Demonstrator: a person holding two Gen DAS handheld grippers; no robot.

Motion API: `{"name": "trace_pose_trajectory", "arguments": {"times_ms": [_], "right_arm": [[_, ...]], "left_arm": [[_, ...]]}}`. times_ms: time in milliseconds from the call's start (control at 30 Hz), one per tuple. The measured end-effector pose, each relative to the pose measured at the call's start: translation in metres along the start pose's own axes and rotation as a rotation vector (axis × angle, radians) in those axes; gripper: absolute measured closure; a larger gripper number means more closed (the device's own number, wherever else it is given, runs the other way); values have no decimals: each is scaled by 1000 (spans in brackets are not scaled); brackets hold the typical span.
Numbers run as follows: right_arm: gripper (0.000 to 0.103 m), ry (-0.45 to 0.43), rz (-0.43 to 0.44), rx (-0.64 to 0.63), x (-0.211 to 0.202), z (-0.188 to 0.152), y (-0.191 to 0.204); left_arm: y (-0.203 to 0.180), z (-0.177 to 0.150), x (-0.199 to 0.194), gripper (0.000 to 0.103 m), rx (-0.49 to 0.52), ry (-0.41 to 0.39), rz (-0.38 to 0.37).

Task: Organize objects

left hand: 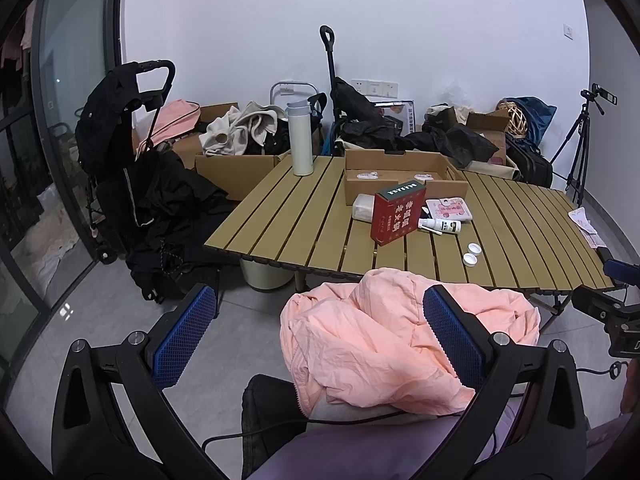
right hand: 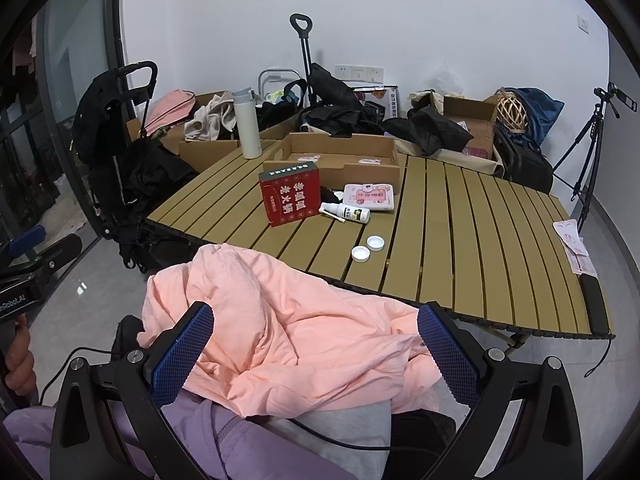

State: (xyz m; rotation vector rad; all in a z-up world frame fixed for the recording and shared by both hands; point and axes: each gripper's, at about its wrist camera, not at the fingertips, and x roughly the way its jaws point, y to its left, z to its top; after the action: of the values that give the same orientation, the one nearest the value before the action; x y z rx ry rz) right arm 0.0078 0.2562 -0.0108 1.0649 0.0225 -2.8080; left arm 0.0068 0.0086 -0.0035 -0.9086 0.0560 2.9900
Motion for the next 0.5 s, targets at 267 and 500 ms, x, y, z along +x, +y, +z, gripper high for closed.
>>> {"name": "trace_pose_trajectory", "arguments": {"times_ms": [267, 500], "right_arm": [[0, 0, -2, 0, 0, 0, 0], [0, 1, 0, -2, 1, 0, 0]], "left_arm": [[0, 0, 0, 0, 1, 0, 0], [0, 0, 0, 0, 1, 0, -1]]}}
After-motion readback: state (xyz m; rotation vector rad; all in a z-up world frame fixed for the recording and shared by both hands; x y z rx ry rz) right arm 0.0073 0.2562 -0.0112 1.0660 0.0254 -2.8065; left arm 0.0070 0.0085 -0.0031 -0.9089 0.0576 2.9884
